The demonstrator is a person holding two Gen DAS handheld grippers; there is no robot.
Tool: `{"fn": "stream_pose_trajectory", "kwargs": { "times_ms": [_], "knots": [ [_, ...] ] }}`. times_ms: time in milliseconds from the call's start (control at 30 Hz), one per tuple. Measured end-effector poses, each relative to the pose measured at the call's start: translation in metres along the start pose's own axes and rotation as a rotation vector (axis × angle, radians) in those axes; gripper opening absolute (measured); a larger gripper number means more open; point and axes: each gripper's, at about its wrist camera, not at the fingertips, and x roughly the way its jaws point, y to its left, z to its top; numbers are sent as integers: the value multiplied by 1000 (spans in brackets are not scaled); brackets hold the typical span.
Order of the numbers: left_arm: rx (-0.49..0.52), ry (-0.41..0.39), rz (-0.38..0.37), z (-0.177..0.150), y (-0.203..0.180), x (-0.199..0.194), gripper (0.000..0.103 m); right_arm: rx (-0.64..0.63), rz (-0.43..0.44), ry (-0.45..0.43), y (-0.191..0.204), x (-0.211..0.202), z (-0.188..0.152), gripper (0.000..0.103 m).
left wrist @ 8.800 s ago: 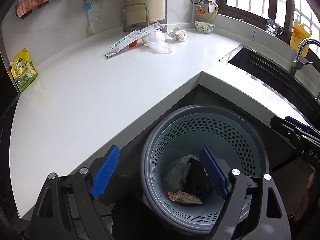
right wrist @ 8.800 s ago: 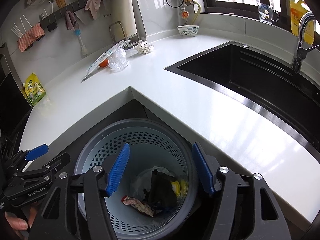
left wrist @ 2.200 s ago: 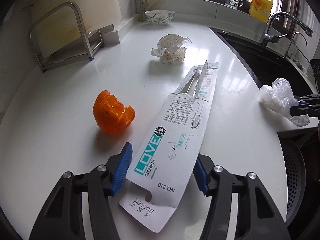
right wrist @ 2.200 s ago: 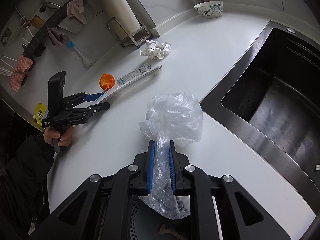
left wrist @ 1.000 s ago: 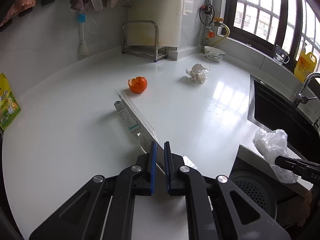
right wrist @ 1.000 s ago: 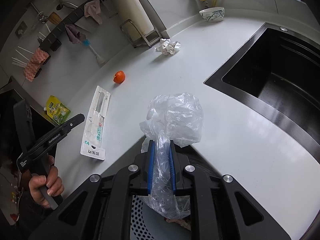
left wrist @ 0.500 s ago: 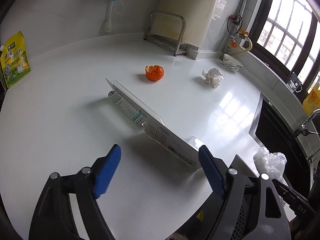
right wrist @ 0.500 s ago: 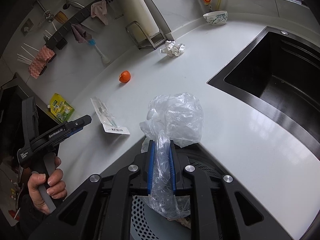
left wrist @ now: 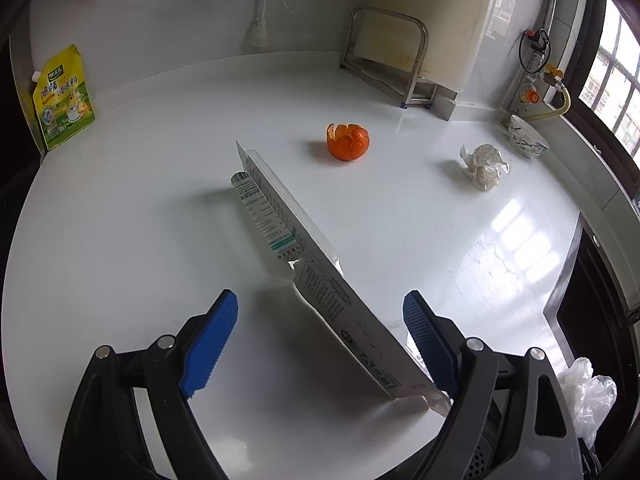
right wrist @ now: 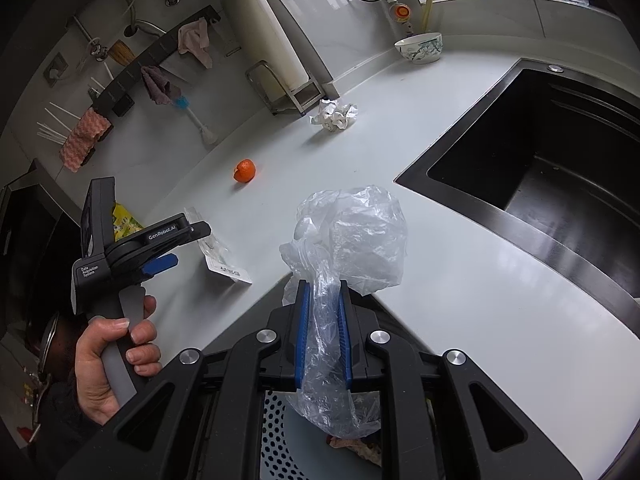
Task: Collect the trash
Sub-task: 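Carry the toothbrush package with the left tool while the right tool carries the bag to the basket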
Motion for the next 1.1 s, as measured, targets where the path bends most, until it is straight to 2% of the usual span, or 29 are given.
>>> {"fn": "stream_pose_trajectory", "kwargs": {
  "times_ms": [133, 333, 533, 800, 833, 867, 900, 967, 1033, 1100],
  "knots": [
    [13, 12, 29, 0, -4, 6, 78, 4, 2, 1, 0, 0, -1, 13],
    [-34, 42, 43, -2, 3, 13, 84, -12, 2, 9, 6, 3, -2, 13],
    [-74, 72, 53, -10, 9, 16, 94, -21, -4, 8, 10, 3, -2, 13],
    [-65, 97, 69, -17, 11, 20, 95, -14, -5, 6, 8, 4, -1, 13],
    [-53, 96, 76, -17, 10, 21, 90, -14, -4, 6, 8, 5, -1, 13],
    [-40, 94, 73, -18, 9, 22, 75, -15, -4, 6, 7, 5, -2, 13],
    [-19, 82, 85, -18, 7, 21, 70, -15, -4, 6, 7, 5, -2, 13],
    [3, 73, 61, -18, 5, 19, 36, -12, -4, 7, 5, 4, -3, 13],
    [5, 83, 15, -17, 6, 18, 18, -7, -3, 4, 3, 4, -2, 13],
    [8, 88, -7, -17, 8, 17, 16, -6, -2, 2, 2, 3, -3, 13]
  ]
}}
